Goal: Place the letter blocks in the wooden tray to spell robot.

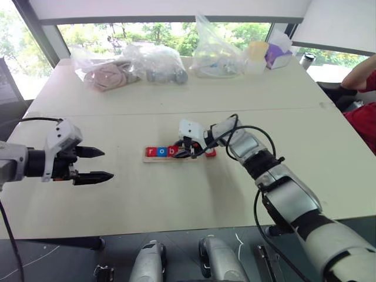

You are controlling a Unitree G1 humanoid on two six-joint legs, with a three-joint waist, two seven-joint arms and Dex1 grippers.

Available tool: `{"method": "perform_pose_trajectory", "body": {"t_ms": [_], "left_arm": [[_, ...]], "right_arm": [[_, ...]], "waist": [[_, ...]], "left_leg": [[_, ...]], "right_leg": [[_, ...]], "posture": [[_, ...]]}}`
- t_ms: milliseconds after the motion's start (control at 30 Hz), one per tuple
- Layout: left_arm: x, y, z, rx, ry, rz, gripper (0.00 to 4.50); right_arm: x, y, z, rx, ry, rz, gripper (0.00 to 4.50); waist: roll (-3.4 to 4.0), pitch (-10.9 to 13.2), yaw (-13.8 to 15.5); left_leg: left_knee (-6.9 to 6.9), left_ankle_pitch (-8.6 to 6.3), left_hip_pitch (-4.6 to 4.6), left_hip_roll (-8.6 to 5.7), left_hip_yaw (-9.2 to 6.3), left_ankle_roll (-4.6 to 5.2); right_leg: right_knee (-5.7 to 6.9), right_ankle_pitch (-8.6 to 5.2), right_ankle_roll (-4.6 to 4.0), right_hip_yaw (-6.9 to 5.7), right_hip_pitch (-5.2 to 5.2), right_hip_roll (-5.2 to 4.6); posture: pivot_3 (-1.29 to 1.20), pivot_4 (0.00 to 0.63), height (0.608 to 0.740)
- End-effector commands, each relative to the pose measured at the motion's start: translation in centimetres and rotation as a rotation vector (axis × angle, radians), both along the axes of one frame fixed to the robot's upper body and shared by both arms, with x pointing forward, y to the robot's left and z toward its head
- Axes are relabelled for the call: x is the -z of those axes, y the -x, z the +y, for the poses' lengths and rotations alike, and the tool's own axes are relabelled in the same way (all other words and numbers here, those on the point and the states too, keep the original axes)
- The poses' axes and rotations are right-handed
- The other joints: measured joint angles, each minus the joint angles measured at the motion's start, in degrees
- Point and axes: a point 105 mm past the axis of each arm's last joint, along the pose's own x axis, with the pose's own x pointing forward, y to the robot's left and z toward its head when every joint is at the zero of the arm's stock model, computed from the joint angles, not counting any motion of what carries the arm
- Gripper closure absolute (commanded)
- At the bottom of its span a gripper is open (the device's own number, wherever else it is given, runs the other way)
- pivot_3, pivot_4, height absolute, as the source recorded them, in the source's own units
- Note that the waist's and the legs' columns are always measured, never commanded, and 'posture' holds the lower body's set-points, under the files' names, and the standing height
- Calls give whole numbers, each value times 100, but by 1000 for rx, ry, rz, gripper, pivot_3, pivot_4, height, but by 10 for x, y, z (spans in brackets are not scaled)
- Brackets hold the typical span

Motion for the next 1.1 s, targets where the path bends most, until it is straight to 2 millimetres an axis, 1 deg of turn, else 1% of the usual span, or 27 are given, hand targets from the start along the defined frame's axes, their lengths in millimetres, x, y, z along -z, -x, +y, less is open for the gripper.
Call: {"method": "perform_pose_trajectory", "body": {"t_ms": [33, 267, 333, 400, 467, 500, 567, 633, 733, 800, 833, 933, 1000, 1067, 1100], "left_arm": [[-10, 1, -1, -11, 13, -47, 0], [-8, 1, 0, -26, 13, -51, 0], [-9, 0, -1, -28, 14, -56, 0], [-9, -1, -2, -27, 15, -57, 0], [-9, -1, -2, -28, 17, -58, 0], [-9, -1, -2, -30, 17, -60, 0], [-9, -2, -2, -32, 18, -63, 0], [-9, -4, -2, -33, 19, -67, 0], [-9, -4, -3, -34, 21, -70, 0], [-14, -3, -6, -29, 59, -72, 0], [-16, -3, -7, -27, 72, -72, 0], [-25, -4, -13, -16, 127, -85, 0], [-35, -7, -19, -12, 177, -113, 0], [-47, -12, -25, -16, 232, -155, 0], [-52, -13, -33, -1, 277, -161, 0]], "right_arm": [[-14, -4, 5, -24, -24, -32, 3357], [-9, -5, 6, -29, -17, -9, 3357], [-9, -7, 7, -13, -26, -8, 2305], [-9, -7, 7, -13, -30, -2, 1434], [-10, -9, 7, 0, -37, -9, 299], [-11, -10, 7, 9, -46, -12, 46], [-17, -13, 6, 27, -72, -21, 46], [-31, -17, 4, 45, -117, -45, 46], [-44, -19, -3, 64, -165, -63, 46], [-50, -19, -21, 96, -176, -115, 46], [-51, -18, -27, 106, -174, -133, 46], [-46, -16, -49, 179, -155, -211, 46], [-50, -16, -63, 264, -194, -239, 46], [-59, -17, -80, 387, -263, -241, 46], [-67, -14, -95, 487, -341, -221, 46]], "waist": [[0, 0, -1], [0, 0, 0], [0, 0, 0], [0, 0, 0], [1, 0, 0], [1, 0, 0], [1, 0, 0], [1, 0, 0], [1, 0, 1], [1, 0, 17], [0, 0, 31], [-3, -2, 49], [-2, -1, 35], [-2, -1, 25], [-1, -1, 10]], "left_leg": [[-2, 0, 0, 0, -1, -1], [-12, 4, 2, 2, -3, -8], [-12, 6, 2, 1, -3, -12], [-12, 8, 2, 1, -3, -14], [-13, 8, 3, 1, -3, -15], [-13, 8, 3, 1, -3, -15], [-14, 9, 2, 1, -3, -16], [-14, 9, 2, 1, -3, -17], [-14, 10, 2, 0, -4, -18], [-15, 10, 2, 0, -4, -19], [-15, 10, 2, -1, -6, -19], [-16, 10, 0, -7, -10, -19], [-14, 10, 0, -8, -7, -19], [-13, 10, 0, -10, -8, -19], [-10, 11, 0, -10, -8, -21]], "right_leg": [[0, 0, 0, 0, -1, 0], [0, 1, -1, 0, -2, -2], [0, 1, -1, 0, -2, -4], [0, 1, -2, 0, -2, -5], [0, 1, -2, 0, -2, -5], [0, 1, -2, -1, -2, -5], [0, 1, -2, -1, -2, -6], [0, 1, -2, -1, -2, -7], [0, 2, -2, -1, -2, -8], [-1, 2, -2, -1, -2, -9], [0, 2, -2, -2, -1, -11], [-2, 2, -1, -8, 2, -20], [-3, 2, -1, -8, 3, -21], [-1, 2, -1, -7, 2, -21], [3, 2, 0, -7, 2, -19]], "posture": [[0, 150, 740], [0, 150, 740], [0, 150, 740], [0, 150, 740], [0, 150, 740], [0, 150, 740], [0, 150, 740], [0, 150, 740], [0, 150, 740], [0, 150, 740], [0, 150, 740], [0, 150, 740], [0, 150, 740], [0, 150, 740], [0, 150, 740]]}}
